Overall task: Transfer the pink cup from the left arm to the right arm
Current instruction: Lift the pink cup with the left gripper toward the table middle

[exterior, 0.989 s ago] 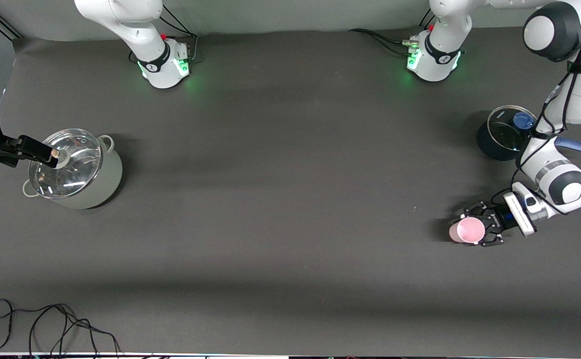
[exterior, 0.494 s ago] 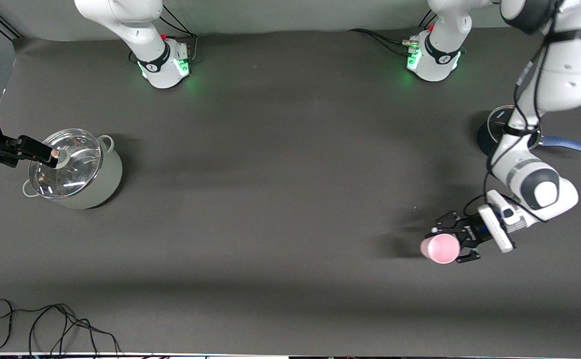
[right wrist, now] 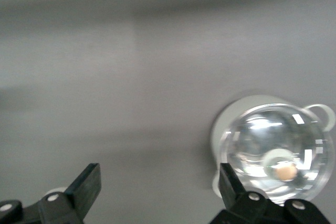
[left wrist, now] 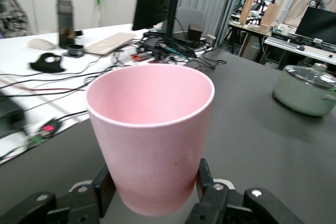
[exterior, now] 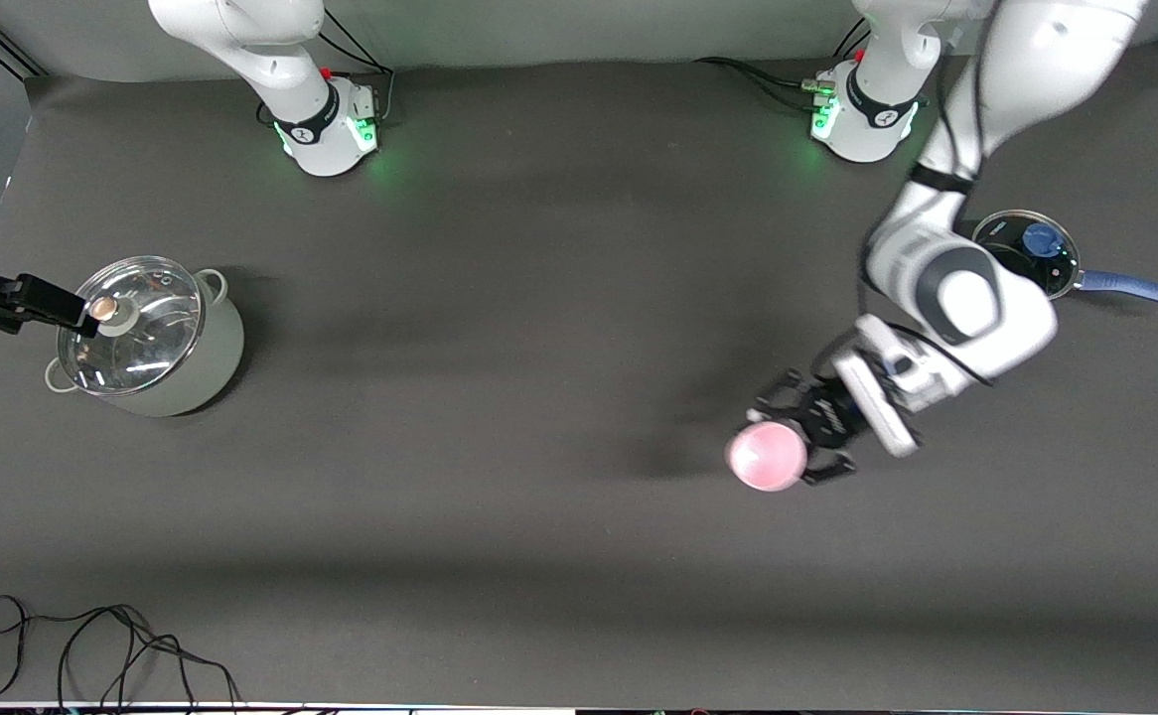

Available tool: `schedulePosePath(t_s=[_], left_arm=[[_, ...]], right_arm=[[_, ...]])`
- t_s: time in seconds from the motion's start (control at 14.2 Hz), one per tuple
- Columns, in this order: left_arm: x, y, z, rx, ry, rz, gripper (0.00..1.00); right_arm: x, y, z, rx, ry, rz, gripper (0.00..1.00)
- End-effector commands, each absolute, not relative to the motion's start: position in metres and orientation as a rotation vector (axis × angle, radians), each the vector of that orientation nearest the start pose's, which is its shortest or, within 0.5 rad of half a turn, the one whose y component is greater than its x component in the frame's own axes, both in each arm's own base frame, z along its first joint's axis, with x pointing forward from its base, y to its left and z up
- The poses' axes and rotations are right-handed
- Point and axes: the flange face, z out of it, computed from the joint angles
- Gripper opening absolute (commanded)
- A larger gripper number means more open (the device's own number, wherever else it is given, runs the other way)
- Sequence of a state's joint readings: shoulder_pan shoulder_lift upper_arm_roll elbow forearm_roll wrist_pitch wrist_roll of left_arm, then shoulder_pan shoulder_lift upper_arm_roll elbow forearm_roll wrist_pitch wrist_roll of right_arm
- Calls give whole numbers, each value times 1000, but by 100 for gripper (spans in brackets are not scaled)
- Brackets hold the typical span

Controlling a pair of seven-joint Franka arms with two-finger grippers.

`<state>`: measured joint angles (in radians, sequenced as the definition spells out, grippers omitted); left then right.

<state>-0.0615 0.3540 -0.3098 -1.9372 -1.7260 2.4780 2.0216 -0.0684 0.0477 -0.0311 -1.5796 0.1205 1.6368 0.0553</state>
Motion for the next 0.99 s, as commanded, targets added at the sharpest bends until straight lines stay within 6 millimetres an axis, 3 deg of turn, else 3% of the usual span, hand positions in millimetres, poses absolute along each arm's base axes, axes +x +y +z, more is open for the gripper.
schedulePosePath(t_s=[0.0,0.07,0.21,0.64,0.92], left_arm=[[566,-252,357,1917,-943,1152,45],[556,-270,369,1917,-963,1160,45],[537,-296,393,1931,-1008,1184,44],[469,-376,437,1991,-1002,1174,41],[448,-398,446,2002,-999,1174,40]], right_arm=[[577,-24,611,-2866,523,-7,100],[578,-12,613,-2795,643,20,100],[579,32,621,-2680,782,80,99],[601,203,635,-2498,1266,185,99],[592,286,634,-2374,1524,209,99]])
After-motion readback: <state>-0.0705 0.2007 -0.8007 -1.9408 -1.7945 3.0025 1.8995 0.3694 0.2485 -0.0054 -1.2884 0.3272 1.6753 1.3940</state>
